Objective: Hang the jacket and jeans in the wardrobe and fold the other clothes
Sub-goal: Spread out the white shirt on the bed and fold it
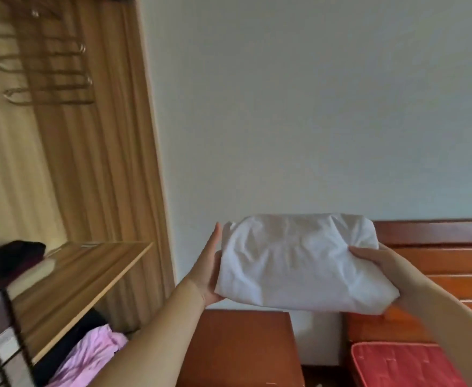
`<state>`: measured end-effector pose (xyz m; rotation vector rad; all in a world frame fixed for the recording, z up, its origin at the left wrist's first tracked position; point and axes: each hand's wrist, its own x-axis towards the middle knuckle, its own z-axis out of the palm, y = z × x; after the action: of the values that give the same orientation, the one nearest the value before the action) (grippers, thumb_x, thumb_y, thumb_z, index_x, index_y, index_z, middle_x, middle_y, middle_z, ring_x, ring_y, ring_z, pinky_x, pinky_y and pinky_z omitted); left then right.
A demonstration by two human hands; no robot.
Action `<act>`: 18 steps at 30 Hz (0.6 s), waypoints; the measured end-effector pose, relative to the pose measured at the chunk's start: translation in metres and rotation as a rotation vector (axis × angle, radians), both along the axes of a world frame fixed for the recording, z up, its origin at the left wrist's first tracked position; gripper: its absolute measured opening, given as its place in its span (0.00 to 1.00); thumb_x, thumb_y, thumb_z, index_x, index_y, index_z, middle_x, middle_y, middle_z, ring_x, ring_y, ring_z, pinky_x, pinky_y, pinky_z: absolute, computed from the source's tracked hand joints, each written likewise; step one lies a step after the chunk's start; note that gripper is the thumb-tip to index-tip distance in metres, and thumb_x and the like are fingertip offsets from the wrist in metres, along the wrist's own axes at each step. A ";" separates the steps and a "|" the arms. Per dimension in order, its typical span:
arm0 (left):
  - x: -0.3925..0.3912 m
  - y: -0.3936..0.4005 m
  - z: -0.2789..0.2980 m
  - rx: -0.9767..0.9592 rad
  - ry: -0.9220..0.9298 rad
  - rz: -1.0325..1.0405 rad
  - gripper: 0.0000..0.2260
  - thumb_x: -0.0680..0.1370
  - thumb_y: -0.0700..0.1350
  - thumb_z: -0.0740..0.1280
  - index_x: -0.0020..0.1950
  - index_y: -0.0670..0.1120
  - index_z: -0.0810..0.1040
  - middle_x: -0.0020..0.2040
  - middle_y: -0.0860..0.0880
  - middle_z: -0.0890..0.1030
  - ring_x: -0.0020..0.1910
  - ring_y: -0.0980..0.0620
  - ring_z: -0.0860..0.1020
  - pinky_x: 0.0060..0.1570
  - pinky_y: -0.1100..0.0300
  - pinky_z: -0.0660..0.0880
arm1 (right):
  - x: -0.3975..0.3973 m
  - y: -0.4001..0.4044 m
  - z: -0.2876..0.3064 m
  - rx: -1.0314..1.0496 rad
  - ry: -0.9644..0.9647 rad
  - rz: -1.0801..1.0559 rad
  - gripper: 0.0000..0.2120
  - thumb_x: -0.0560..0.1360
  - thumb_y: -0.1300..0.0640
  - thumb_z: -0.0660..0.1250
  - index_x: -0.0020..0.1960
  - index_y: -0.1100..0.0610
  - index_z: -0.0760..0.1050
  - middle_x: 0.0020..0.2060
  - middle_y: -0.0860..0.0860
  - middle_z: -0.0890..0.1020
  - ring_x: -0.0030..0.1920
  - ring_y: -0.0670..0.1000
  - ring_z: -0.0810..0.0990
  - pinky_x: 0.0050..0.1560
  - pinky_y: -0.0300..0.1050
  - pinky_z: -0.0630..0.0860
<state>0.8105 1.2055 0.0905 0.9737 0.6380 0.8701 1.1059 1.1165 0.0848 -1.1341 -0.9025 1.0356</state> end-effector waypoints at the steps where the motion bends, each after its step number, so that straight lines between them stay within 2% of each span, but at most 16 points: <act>1: -0.021 0.012 -0.004 0.001 0.062 0.069 0.33 0.72 0.72 0.56 0.58 0.49 0.84 0.57 0.45 0.83 0.56 0.46 0.82 0.60 0.48 0.73 | -0.021 0.026 -0.002 -0.019 -0.013 0.029 0.13 0.77 0.60 0.66 0.61 0.55 0.76 0.52 0.59 0.85 0.52 0.61 0.84 0.54 0.59 0.78; 3: -0.062 0.033 -0.016 -0.030 0.114 0.161 0.29 0.73 0.69 0.60 0.57 0.49 0.84 0.56 0.44 0.84 0.53 0.46 0.83 0.55 0.50 0.76 | -0.061 0.074 -0.007 -0.062 -0.053 0.105 0.16 0.75 0.60 0.68 0.63 0.58 0.75 0.53 0.61 0.84 0.53 0.63 0.83 0.59 0.63 0.76; 5: -0.098 0.049 -0.026 -0.047 0.167 0.219 0.19 0.75 0.61 0.65 0.50 0.48 0.86 0.50 0.45 0.86 0.47 0.47 0.85 0.49 0.52 0.77 | -0.095 0.114 -0.013 -0.091 -0.098 0.175 0.17 0.75 0.60 0.69 0.63 0.59 0.75 0.52 0.61 0.84 0.51 0.63 0.84 0.54 0.59 0.78; 6: -0.114 0.056 -0.028 -0.055 0.184 0.238 0.15 0.73 0.57 0.69 0.50 0.48 0.86 0.49 0.44 0.86 0.45 0.47 0.85 0.48 0.53 0.77 | -0.109 0.133 -0.016 -0.094 -0.117 0.205 0.16 0.75 0.60 0.68 0.62 0.58 0.76 0.51 0.60 0.84 0.50 0.63 0.84 0.50 0.57 0.79; 8: -0.142 0.080 -0.039 -0.054 0.234 0.315 0.13 0.72 0.48 0.74 0.54 0.47 0.83 0.49 0.44 0.86 0.46 0.47 0.84 0.48 0.54 0.78 | -0.135 0.171 -0.021 -0.093 -0.153 0.284 0.13 0.76 0.61 0.67 0.60 0.58 0.76 0.50 0.59 0.85 0.49 0.61 0.85 0.46 0.53 0.80; 9: -0.154 0.092 -0.044 -0.053 0.264 0.380 0.17 0.71 0.46 0.76 0.59 0.47 0.81 0.49 0.45 0.86 0.47 0.47 0.84 0.48 0.53 0.78 | -0.147 0.189 -0.024 -0.091 -0.167 0.334 0.13 0.76 0.61 0.67 0.60 0.58 0.76 0.50 0.59 0.85 0.49 0.61 0.85 0.46 0.53 0.79; 11: -0.173 0.115 -0.053 -0.096 0.282 0.526 0.27 0.70 0.46 0.77 0.68 0.46 0.75 0.46 0.45 0.85 0.45 0.47 0.84 0.43 0.55 0.77 | -0.170 0.229 -0.030 -0.096 -0.177 0.420 0.13 0.77 0.60 0.66 0.61 0.58 0.76 0.50 0.59 0.85 0.49 0.60 0.85 0.47 0.53 0.78; 13: -0.189 0.138 -0.061 -0.133 0.330 0.671 0.22 0.75 0.45 0.73 0.67 0.43 0.73 0.42 0.47 0.82 0.41 0.48 0.82 0.37 0.58 0.76 | -0.191 0.272 -0.038 -0.125 -0.188 0.464 0.12 0.77 0.58 0.66 0.60 0.59 0.77 0.48 0.59 0.86 0.47 0.59 0.85 0.45 0.51 0.78; 16: -0.210 0.172 -0.065 -0.167 0.405 0.843 0.15 0.78 0.46 0.69 0.62 0.41 0.75 0.44 0.47 0.78 0.43 0.47 0.78 0.39 0.58 0.77 | -0.221 0.337 -0.048 -0.153 -0.165 0.530 0.15 0.78 0.56 0.65 0.60 0.64 0.77 0.47 0.62 0.85 0.46 0.60 0.85 0.44 0.51 0.78; 18: -0.224 0.195 -0.065 -0.178 0.386 0.941 0.14 0.78 0.47 0.69 0.61 0.42 0.76 0.44 0.48 0.78 0.43 0.48 0.78 0.40 0.58 0.77 | -0.243 0.379 -0.052 -0.164 -0.136 0.581 0.16 0.79 0.53 0.63 0.55 0.67 0.77 0.40 0.61 0.85 0.39 0.57 0.84 0.39 0.47 0.78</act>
<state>0.5862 1.4005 0.0257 0.6553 1.5436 1.4186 0.8630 1.4953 0.0329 -1.1102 -1.3197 1.5382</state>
